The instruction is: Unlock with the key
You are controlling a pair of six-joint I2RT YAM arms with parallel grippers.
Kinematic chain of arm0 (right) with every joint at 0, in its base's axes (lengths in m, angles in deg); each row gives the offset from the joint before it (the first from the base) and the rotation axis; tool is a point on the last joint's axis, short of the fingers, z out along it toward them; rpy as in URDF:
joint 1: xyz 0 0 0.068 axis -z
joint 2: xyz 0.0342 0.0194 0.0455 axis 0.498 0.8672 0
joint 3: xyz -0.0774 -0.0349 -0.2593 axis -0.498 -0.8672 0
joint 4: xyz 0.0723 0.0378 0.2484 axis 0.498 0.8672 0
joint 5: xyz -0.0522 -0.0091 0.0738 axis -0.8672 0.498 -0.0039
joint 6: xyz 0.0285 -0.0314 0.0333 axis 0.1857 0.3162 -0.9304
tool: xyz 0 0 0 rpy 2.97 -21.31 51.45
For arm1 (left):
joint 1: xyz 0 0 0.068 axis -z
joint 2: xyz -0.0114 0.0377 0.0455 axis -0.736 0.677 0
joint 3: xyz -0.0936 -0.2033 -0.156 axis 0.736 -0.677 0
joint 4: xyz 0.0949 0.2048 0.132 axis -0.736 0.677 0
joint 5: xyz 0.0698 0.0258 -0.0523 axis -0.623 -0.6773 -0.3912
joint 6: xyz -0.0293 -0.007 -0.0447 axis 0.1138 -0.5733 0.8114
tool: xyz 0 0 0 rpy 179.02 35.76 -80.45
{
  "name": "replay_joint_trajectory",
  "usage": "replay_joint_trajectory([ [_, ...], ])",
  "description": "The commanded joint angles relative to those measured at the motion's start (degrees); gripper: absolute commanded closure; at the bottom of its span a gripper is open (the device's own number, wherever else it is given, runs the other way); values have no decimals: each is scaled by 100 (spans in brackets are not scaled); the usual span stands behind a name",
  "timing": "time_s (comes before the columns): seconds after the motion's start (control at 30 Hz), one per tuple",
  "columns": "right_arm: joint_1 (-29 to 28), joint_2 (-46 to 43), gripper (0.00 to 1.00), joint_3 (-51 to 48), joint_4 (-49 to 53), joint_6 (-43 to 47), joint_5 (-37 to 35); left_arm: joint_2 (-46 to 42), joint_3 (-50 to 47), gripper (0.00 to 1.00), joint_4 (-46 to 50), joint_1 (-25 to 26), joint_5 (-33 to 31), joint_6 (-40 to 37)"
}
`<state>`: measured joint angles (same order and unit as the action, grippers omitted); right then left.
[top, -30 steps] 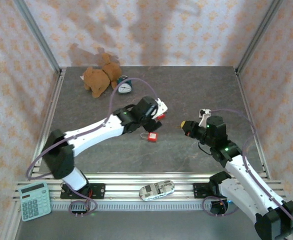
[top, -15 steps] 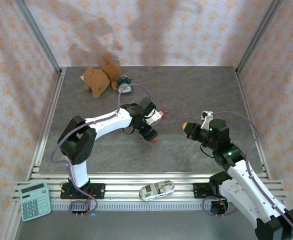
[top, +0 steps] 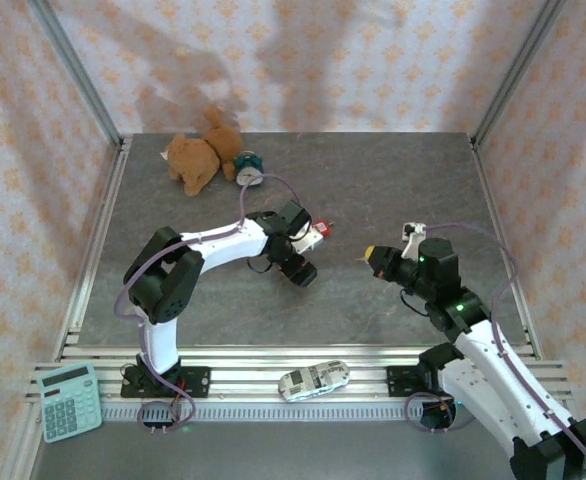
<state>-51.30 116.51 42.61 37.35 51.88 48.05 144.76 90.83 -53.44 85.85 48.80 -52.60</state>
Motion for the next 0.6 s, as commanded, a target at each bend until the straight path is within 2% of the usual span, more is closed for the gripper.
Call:
replay_joint_trajectory([
  [0.0, -15, -85, 100, 21, 69, -27, -16, -101, -137, 17, -47, -58, 30, 219],
  [0.23, -17, -89, 100, 3, 5, -17, 7, -425, -458, 20, -27, 104, 193, 500],
  [0.47, -12, -88, 100, -41, -94, -38, 33, -590, -562, 20, -35, 682, 98, 667],
  [0.57, -12, -89, 100, -32, -50, 4, 7, -556, -480, 20, 116, 764, -396, 677],
])
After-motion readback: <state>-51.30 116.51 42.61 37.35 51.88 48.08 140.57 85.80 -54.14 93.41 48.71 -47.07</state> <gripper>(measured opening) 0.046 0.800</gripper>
